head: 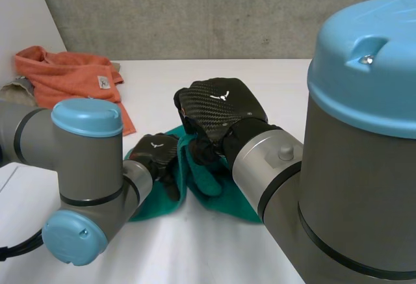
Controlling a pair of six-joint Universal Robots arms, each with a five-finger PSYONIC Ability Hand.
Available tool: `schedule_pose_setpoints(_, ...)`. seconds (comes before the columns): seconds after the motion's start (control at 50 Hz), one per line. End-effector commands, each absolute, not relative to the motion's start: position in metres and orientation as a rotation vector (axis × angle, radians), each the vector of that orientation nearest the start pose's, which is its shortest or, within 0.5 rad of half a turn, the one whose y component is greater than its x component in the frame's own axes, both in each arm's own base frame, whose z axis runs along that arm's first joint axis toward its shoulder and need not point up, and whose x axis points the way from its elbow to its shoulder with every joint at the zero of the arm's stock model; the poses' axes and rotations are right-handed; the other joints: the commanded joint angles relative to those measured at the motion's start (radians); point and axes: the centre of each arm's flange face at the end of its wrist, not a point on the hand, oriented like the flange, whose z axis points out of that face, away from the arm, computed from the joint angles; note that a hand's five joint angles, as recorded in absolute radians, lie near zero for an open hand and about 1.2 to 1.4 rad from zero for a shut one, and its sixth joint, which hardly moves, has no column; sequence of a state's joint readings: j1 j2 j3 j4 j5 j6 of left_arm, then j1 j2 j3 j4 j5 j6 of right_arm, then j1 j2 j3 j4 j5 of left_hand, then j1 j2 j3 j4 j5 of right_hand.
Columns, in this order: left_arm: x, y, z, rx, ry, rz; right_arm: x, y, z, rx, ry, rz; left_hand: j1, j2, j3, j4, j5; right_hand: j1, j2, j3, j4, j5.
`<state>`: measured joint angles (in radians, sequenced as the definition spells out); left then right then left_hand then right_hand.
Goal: Fold the laundry.
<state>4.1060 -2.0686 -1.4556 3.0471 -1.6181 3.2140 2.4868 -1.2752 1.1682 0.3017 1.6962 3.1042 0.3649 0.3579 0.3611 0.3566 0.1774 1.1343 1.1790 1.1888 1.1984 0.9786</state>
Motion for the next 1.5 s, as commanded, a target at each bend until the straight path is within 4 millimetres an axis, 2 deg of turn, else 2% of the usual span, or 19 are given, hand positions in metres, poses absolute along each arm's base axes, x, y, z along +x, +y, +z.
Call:
schedule_pose_setpoints(0.02, -0.311, -0.228, 0.164, 0.839, 2.819, -1.748, 0.349, -0.138, 0.295, -0.846, 2.011, -1.651, 1.030, 1.037, 1.034, 1.038, 1.043, 0.262, 0.217, 0.207, 0.198, 0.243)
schedule_pose_setpoints(0.08, -0.294, -0.246, 0.172, 0.710, 2.761, -1.790, 0.339, -0.156, 0.282, -0.830, 2.083, -1.656, 1.031, 1.038, 1.035, 1.040, 1.044, 0.262, 0.217, 0.207, 0.198, 0.243)
schedule_pose_setpoints(0.12, -0.282, -0.254, 0.183, 0.685, 2.716, -1.837, 0.332, -0.173, 0.268, -0.836, 2.145, -1.662, 1.031, 1.038, 1.035, 1.040, 1.044, 0.262, 0.217, 0.207, 0.198, 0.243)
schedule_pose_setpoints(0.16, -0.276, -0.257, 0.193, 0.730, 2.680, -1.881, 0.328, -0.185, 0.257, -0.858, 2.186, -1.664, 1.031, 1.038, 1.035, 1.040, 1.044, 0.262, 0.217, 0.207, 0.198, 0.243)
schedule_pose_setpoints(0.26, -0.260, -0.268, 0.216, 1.004, 2.532, -2.000, 0.321, -0.213, 0.215, -1.013, 2.284, -1.615, 1.031, 1.038, 1.035, 1.040, 1.044, 0.262, 0.217, 0.207, 0.198, 0.243)
schedule_pose_setpoints(0.36, -0.249, -0.292, 0.210, 1.072, 2.467, -1.961, 0.327, -0.228, 0.193, -1.066, 2.293, -1.598, 1.031, 1.038, 1.035, 1.040, 1.044, 0.262, 0.217, 0.207, 0.198, 0.243)
schedule_pose_setpoints(0.42, -0.254, -0.288, 0.198, 1.106, 2.556, -1.862, 0.333, -0.231, 0.190, -1.060, 2.282, -1.612, 1.031, 1.038, 1.035, 1.040, 1.044, 0.262, 0.217, 0.207, 0.198, 0.243)
schedule_pose_setpoints(0.44, -0.255, -0.285, 0.193, 1.116, 2.589, -1.828, 0.335, -0.231, 0.191, -1.059, 2.277, -1.617, 0.947, 0.954, 0.951, 0.956, 0.960, 0.262, 0.217, 0.207, 0.198, 0.243)
schedule_pose_setpoints(0.46, -0.257, -0.281, 0.190, 1.127, 2.622, -1.796, 0.337, -0.230, 0.191, -1.057, 2.267, -1.623, 0.758, 0.765, 0.761, 0.766, 0.771, 0.262, 0.217, 0.207, 0.198, 0.243)
schedule_pose_setpoints(0.48, -0.260, -0.271, 0.185, 1.159, 2.671, -1.739, 0.341, -0.230, 0.194, -1.052, 2.252, -1.639, 0.462, 0.469, 0.466, 0.471, 0.475, 0.262, 0.217, 0.207, 0.198, 0.243)
schedule_pose_setpoints(0.56, -0.265, -0.248, 0.178, 1.222, 2.713, -1.663, 0.348, -0.236, 0.199, -1.033, 2.239, -1.705, 0.017, 0.024, 0.021, 0.025, 0.030, 0.262, 0.217, 0.207, 0.198, 0.243)
schedule_pose_setpoints(0.58, -0.265, -0.243, 0.178, 1.234, 2.711, -1.657, 0.348, -0.239, 0.199, -1.028, 2.242, -1.719, -0.004, 0.003, -0.001, 0.004, 0.009, 0.262, 0.217, 0.207, 0.198, 0.243)
schedule_pose_setpoints(0.64, -0.261, -0.228, 0.174, 1.232, 2.699, -1.603, 0.347, -0.250, 0.197, -1.020, 2.283, -1.760, -0.011, -0.003, -0.007, -0.002, 0.002, 0.262, 0.217, 0.207, 0.198, 0.243)
schedule_pose_setpoints(0.7, -0.253, -0.224, 0.167, 1.221, 2.645, -1.545, 0.343, -0.257, 0.194, -1.033, 2.319, -1.776, -0.005, 0.002, -0.001, 0.004, 0.008, 0.262, 0.217, 0.207, 0.198, 0.243)
schedule_pose_setpoints(0.78, -0.247, -0.221, 0.154, 1.263, 2.532, -1.493, 0.339, -0.257, 0.188, -1.049, 2.341, -1.749, 0.025, 0.032, 0.028, 0.033, 0.038, 0.262, 0.217, 0.207, 0.198, 0.243)
schedule_pose_setpoints(0.9, -0.245, -0.227, 0.138, 1.280, 2.410, -1.497, 0.335, -0.248, 0.185, -1.057, 2.345, -1.714, 0.080, 0.087, 0.084, 0.089, 0.093, 0.262, 0.217, 0.207, 0.198, 0.243)
schedule_pose_setpoints(1.26, -0.253, -0.237, 0.114, 1.276, 2.395, -1.495, 0.330, -0.240, 0.180, -1.067, 2.320, -1.712, 0.268, 0.275, 0.272, 0.277, 0.281, 0.262, 0.217, 0.207, 0.198, 0.243)
schedule_pose_setpoints(1.4, -0.256, -0.249, 0.119, 1.217, 2.334, -1.568, 0.329, -0.236, 0.179, -1.074, 2.317, -1.702, 0.523, 0.530, 0.527, 0.532, 0.536, 0.262, 0.217, 0.207, 0.198, 0.243)
schedule_pose_setpoints(1.5, -0.259, -0.254, 0.120, 1.206, 2.315, -1.596, 0.328, -0.235, 0.177, -1.071, 2.318, -1.698, 0.577, 0.584, 0.580, 0.585, 0.590, 0.262, 0.217, 0.207, 0.198, 0.243)
